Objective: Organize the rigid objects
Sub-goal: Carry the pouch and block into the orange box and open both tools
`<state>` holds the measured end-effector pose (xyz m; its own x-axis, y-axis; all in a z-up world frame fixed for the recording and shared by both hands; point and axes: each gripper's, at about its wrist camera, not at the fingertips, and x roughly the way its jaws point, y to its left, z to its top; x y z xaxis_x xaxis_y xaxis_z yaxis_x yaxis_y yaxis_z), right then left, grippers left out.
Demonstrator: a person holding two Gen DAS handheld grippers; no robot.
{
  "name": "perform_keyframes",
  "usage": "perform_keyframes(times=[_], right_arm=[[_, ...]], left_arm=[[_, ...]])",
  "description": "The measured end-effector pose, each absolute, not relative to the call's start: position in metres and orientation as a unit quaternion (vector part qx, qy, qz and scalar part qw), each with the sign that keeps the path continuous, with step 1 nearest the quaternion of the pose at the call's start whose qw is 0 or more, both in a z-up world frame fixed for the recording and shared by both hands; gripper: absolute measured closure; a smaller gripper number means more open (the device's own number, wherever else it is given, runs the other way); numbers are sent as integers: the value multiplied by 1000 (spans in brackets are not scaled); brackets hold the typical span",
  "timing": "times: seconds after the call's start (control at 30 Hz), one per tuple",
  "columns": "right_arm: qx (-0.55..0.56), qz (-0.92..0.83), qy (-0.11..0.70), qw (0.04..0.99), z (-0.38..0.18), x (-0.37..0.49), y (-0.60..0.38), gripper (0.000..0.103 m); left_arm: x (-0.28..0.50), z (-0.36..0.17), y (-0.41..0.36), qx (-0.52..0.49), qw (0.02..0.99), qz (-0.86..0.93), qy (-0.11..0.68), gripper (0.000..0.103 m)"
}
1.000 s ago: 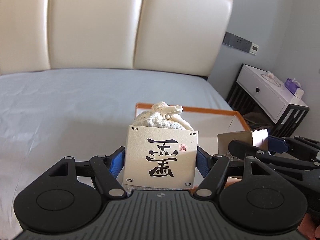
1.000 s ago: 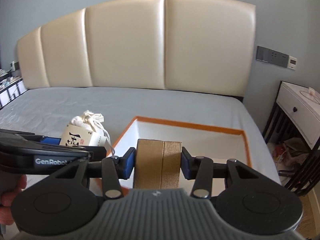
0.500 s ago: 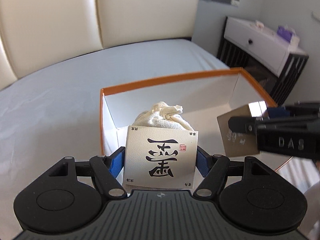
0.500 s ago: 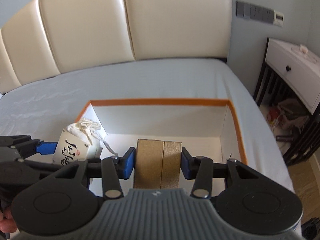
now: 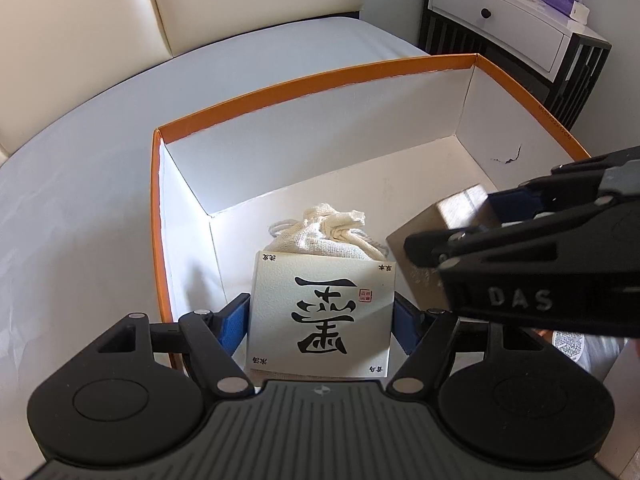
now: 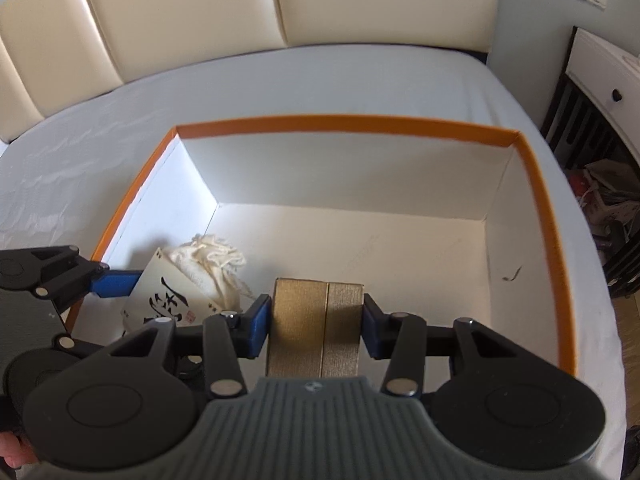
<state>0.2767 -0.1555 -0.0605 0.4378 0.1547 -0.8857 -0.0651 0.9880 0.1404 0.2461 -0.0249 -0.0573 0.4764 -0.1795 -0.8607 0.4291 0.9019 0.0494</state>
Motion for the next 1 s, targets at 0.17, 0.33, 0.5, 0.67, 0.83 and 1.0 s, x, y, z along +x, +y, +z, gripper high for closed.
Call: perform_keyframes(times=[0.17, 0.33, 0.5, 0.67, 0.83, 1.0], right_arm=[[33, 68, 534, 842, -64, 279, -149, 57], [40, 67, 543, 836, -64, 280, -148, 57], [34, 64, 541, 838, -63, 284, -148, 57], [33, 45, 537, 842, -59, 286, -151, 57], [23, 25, 545, 838, -63, 289, -153, 57], [-3, 39, 572, 819, -80, 287, -135, 58]], left_arm=[[248, -61, -25, 131, 848, -180, 481, 20], [247, -62, -25, 128, 854, -181, 472, 18], [245, -58, -17, 112, 858, -189, 464, 17], [241, -45, -1, 75, 875, -172, 446, 24], [235, -24, 21, 35, 897, -150, 415, 27], [239, -19, 35, 1, 908, -126, 400, 29]])
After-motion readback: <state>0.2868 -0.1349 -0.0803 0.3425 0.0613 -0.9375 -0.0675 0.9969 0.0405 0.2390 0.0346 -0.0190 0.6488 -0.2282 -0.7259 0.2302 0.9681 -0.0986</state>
